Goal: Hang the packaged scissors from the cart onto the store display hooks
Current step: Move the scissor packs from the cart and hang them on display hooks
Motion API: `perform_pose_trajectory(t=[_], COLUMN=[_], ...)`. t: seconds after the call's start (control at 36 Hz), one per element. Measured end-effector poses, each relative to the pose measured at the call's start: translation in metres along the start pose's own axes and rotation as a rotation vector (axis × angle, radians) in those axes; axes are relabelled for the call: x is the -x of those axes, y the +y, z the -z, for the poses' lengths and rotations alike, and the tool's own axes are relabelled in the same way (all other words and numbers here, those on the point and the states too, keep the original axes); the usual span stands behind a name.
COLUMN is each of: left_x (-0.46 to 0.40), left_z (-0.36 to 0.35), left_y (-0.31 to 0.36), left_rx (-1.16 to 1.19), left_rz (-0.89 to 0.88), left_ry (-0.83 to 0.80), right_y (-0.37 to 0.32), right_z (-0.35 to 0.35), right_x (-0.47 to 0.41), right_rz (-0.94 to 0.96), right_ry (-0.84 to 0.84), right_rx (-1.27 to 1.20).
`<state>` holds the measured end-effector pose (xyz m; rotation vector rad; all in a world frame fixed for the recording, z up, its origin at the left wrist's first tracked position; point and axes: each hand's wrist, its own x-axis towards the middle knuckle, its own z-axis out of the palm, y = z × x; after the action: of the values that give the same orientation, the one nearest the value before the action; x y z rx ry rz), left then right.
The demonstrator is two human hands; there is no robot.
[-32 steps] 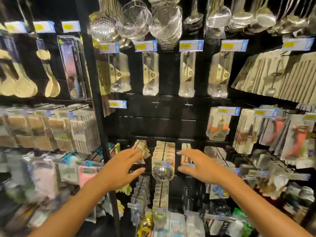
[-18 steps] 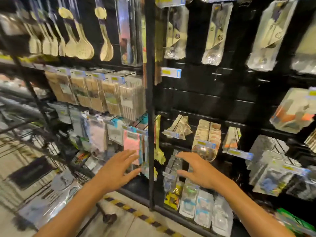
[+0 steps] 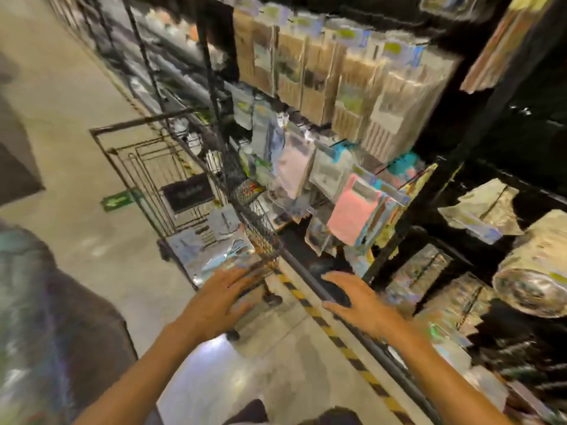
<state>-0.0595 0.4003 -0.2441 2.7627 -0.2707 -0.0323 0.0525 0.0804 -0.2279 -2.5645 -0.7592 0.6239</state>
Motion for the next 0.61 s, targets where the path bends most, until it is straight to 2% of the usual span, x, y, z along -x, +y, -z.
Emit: perform_pose_trajectory(t=[0.17, 0.36, 0.61], left_x=[0.019, 0.003, -0.064], left_z=[-0.033, -0.045, -0.038], left_y=[-0.043, -0.074, -0.101], left_rx=[0.073, 0.093, 0.122], left_rz=[0.264, 0.467, 0.677], left_ry=[-0.091, -0.016, -0.013], right_y=[-0.017, -0.010, 0.000], right_z=[-0.013, -0.015, 0.017], right_x=[-0.063, -0.156, -0.272], right_rz=[0.075, 0.236, 0.373], right_ry=[-0.108, -0.210, -0.329], right_rx=[0.004, -0.020, 0.025])
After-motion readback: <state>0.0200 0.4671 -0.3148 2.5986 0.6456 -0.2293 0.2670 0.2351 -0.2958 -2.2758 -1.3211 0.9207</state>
